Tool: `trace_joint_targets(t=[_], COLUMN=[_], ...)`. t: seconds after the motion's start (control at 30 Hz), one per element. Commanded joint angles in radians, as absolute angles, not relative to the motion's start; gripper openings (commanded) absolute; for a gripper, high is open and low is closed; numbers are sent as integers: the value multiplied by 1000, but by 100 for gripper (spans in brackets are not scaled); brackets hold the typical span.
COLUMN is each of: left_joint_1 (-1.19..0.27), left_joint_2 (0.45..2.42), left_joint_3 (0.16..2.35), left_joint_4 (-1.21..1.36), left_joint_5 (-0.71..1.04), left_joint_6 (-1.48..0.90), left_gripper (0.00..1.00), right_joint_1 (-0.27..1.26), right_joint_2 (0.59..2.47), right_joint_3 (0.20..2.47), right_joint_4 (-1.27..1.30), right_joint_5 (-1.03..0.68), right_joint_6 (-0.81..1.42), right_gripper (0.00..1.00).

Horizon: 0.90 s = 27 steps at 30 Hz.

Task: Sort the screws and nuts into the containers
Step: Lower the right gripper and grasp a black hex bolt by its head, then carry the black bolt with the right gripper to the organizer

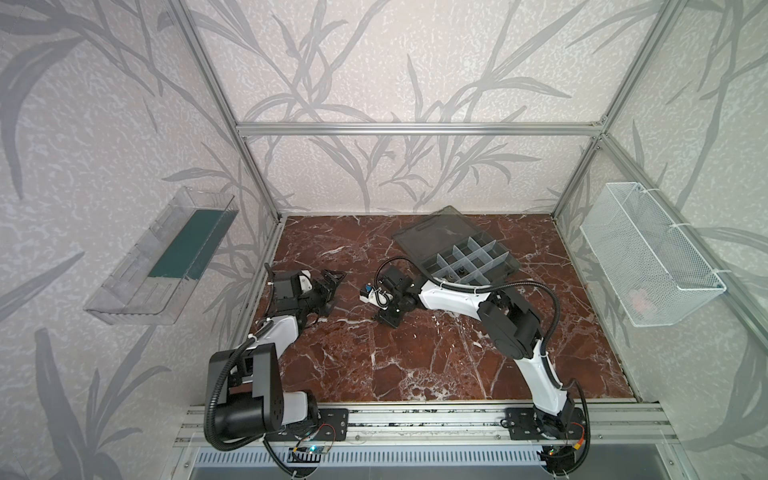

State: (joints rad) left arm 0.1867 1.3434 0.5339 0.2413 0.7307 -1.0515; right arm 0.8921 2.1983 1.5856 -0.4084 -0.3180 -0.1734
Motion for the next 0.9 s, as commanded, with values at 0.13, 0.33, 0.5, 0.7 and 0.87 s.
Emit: trace_joint_targets(t=[0.13,0.33,0.5,0.7,0.87], left_joint_1=[198,200,199,199,199], left_joint_2=[1335,1333,1332,1333,1330], left_joint_3=[522,522,525,528,530], left_joint_4=[267,266,262,261,258], left_joint_5=[745,746,747,746,748], left_joint_6=[-1064,-1064,-1062,-1064,-1062], left_gripper=[100,100,99,99,100], right_joint_1=[829,718,562,379,265], right_joint_2=[1992,1798,1674,1615,1633], right_joint_3=[1466,1352,1268,1222,1230], right_joint_4=[-401,-378,-389,-445,-495], right_joint_5=[-417,-421,-335,-174,-91], right_joint_6=[-140,-95,-46,23,94], right_gripper=[0,0,0,0,0])
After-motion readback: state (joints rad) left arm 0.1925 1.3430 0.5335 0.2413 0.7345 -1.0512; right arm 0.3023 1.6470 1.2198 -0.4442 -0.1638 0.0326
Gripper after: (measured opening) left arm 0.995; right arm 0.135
